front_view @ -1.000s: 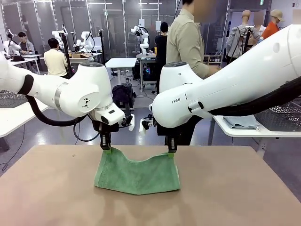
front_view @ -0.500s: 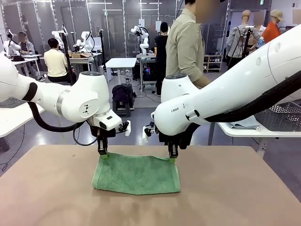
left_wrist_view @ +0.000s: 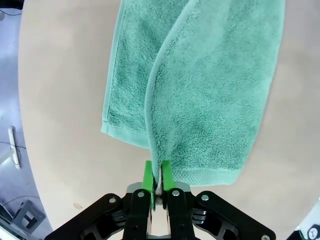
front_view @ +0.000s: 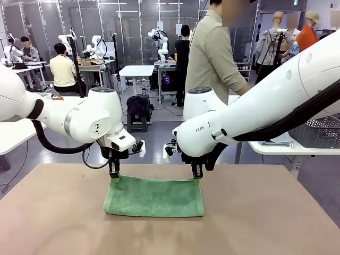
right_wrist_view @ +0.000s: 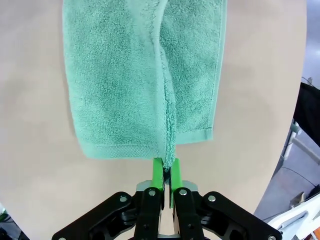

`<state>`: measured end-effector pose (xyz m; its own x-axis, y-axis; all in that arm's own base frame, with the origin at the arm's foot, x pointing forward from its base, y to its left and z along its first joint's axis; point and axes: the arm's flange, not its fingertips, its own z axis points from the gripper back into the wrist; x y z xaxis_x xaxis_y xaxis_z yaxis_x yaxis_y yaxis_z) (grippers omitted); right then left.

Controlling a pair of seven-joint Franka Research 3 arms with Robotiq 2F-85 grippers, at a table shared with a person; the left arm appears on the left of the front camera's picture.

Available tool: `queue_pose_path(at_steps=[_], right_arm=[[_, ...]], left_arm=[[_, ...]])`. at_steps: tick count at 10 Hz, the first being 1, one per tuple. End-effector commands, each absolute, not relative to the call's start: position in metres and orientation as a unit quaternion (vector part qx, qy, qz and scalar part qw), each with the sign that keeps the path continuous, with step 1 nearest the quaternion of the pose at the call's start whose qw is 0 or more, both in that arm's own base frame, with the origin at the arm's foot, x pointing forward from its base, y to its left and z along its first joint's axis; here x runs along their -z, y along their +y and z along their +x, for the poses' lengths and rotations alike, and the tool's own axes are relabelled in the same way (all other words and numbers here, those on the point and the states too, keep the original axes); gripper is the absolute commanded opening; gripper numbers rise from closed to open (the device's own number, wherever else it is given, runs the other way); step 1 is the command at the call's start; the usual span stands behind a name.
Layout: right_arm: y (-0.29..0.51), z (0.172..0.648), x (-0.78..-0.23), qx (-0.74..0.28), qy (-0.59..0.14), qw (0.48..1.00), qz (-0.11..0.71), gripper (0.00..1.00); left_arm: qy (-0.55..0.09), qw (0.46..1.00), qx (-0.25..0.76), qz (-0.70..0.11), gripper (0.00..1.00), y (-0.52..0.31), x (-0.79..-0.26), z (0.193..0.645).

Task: Fold the towels and place them in the basket.
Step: When a person lays out a Towel with hook on the table, fold it in half twice.

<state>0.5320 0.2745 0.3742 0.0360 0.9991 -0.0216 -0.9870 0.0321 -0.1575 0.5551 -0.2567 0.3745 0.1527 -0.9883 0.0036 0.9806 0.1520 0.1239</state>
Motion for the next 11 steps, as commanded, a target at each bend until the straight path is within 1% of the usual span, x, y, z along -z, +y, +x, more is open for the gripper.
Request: queue_pose_path(at_steps=[1,2,3,4,5,6,7,8,9,10,11], right_arm=[[0.277,0.533,-0.366,-0.683,-0.061,0.724,-0.078,0.07],[0.277,0.534,-0.365,-0.682,-0.065,0.724,-0.079,0.07],[0.277,0.533,-0.364,-0.682,-0.069,0.724,-0.08,0.07],[0.276,0.533,-0.364,-0.681,-0.071,0.725,-0.078,0.27],[0.275,0.532,-0.366,-0.678,-0.071,0.728,-0.076,0.27],[0.274,0.531,-0.367,-0.678,-0.07,0.728,-0.076,0.47],[0.273,0.531,-0.369,-0.679,-0.068,0.727,-0.074,0.29],[0.27,0.532,-0.372,-0.68,-0.066,0.726,-0.076,0.67],[0.266,0.533,-0.376,-0.679,-0.069,0.727,-0.078,0.49],[0.264,0.531,-0.383,-0.678,-0.073,0.727,-0.077,0.87],[0.263,0.525,-0.393,-0.676,-0.076,0.729,-0.076,0.69]], left_arm=[[-0.061,0.763,0.64,0.066,0.08,-0.256,-0.367,0.557],[-0.065,0.762,0.64,0.068,0.08,-0.256,-0.365,0.558],[-0.076,0.759,0.643,0.069,0.11,-0.256,-0.364,0.558],[-0.081,0.758,0.643,0.07,0.28,-0.257,-0.364,0.558],[-0.084,0.76,0.641,0.071,0.31,-0.257,-0.366,0.555],[-0.085,0.76,0.64,0.069,0.48,-0.256,-0.368,0.555],[-0.081,0.76,0.641,0.066,0.51,-0.253,-0.369,0.555],[-0.079,0.76,0.642,0.067,0.68,-0.247,-0.37,0.555],[-0.083,0.762,0.638,0.071,0.71,-0.241,-0.372,0.557],[-0.091,0.767,0.631,0.071,0.88,-0.234,-0.379,0.556],[-0.1,0.768,0.629,0.064,0.91,-0.226,-0.391,0.551]])
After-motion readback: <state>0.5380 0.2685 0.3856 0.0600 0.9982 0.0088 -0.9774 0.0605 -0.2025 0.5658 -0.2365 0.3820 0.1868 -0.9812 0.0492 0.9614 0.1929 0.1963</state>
